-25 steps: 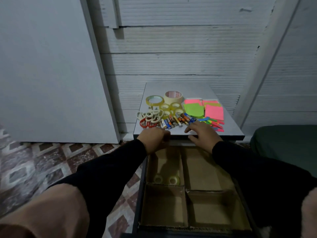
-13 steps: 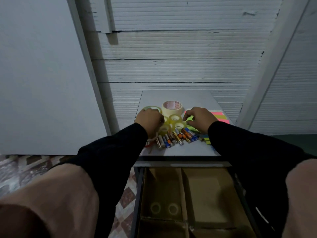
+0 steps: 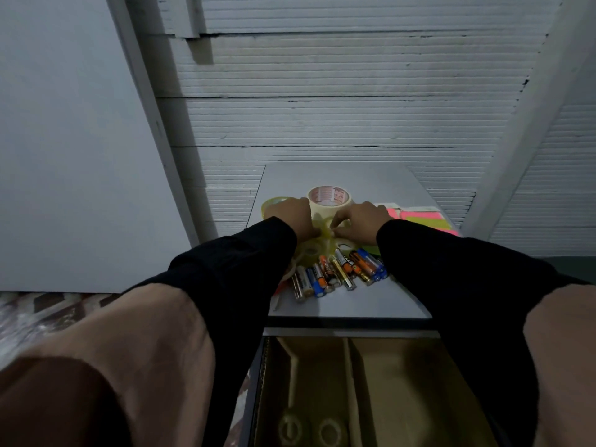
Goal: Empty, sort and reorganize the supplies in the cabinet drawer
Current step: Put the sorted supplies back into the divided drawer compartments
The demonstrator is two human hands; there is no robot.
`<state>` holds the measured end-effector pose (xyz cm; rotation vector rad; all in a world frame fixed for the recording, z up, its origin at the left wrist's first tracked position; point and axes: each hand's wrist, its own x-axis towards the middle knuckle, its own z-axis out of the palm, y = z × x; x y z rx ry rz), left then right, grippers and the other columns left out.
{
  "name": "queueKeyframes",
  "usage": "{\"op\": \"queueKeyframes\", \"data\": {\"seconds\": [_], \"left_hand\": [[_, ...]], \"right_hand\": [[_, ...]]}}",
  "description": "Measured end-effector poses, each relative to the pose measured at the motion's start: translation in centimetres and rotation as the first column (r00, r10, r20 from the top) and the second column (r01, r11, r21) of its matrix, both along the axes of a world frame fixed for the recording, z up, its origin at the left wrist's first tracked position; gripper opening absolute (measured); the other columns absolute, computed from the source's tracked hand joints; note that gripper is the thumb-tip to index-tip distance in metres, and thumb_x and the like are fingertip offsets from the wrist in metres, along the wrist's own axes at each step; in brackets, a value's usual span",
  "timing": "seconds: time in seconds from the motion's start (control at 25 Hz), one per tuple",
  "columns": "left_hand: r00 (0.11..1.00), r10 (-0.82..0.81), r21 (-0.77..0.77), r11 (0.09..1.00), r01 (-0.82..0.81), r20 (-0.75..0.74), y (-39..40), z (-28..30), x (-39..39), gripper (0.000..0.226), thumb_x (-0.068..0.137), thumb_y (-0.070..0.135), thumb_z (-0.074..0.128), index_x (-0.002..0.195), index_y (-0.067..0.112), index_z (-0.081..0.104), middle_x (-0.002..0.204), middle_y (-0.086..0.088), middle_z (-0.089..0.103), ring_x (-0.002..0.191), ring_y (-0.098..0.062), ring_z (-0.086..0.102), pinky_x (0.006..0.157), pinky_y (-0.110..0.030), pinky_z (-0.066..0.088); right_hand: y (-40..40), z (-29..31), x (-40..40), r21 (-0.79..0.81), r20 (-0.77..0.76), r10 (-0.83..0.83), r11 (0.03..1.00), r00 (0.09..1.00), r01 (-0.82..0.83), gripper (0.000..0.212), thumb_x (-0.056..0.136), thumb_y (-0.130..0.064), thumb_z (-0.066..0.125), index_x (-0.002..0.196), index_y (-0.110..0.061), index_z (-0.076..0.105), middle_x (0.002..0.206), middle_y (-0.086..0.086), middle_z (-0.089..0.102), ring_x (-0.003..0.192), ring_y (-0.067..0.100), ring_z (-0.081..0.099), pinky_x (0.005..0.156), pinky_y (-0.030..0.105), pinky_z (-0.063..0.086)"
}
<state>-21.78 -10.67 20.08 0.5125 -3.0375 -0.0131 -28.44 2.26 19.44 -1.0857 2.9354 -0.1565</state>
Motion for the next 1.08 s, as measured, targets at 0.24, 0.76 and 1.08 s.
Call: {"op": "queueKeyframes", "data": {"seconds": [0.24,0.76,1.08], "left_hand": [[0.999,0.044,0.101,0.994,-0.041,-0.027,0.2,-0.2,-0.2,0.065,0.078,0.044,0.069,0.126,0.008,0.044,0.121,-0.011,0.058,0.11,-0.028,0.057,0.084,-0.036,0.046],[0.976,0.049,0.227,0.974,0.001,-0.214,1.0,3.1,4.0,0.055,0.081,0.04,0.066,0.123,0.012,0.045,0.113,-0.01,0.06,0.098,-0.027,0.059,0.068,-0.029,0.041],[0.971,0.003,0.199,0.979,0.046,-0.24,3.8,6.5,12.5,0.059,0.081,0.04,0.067,0.127,0.015,0.042,0.113,-0.009,0.061,0.098,-0.026,0.058,0.068,-0.031,0.042]], "right_hand": [[-1.3,-0.7,-0.9,0.031,0.064,-0.099,0.995,0.993,0.097,0.036,0.091,-0.046,0.052,0.111,-0.02,0.066,0.118,0.006,0.06,0.117,0.028,0.048,0.104,0.043,0.028],[1.5,2.2,0.6,-0.39,0.011,-0.093,0.916,0.996,0.09,0.033,0.089,-0.033,0.059,0.117,-0.016,0.064,0.143,-0.005,0.042,0.126,0.026,0.044,0.101,0.039,0.033],[5.0,5.1,8.7,-0.613,-0.129,-0.047,0.789,0.991,-0.042,0.041,0.076,-0.011,0.074,0.114,-0.007,0.06,0.136,0.005,0.043,0.117,0.028,0.05,0.1,0.042,0.04]]}}
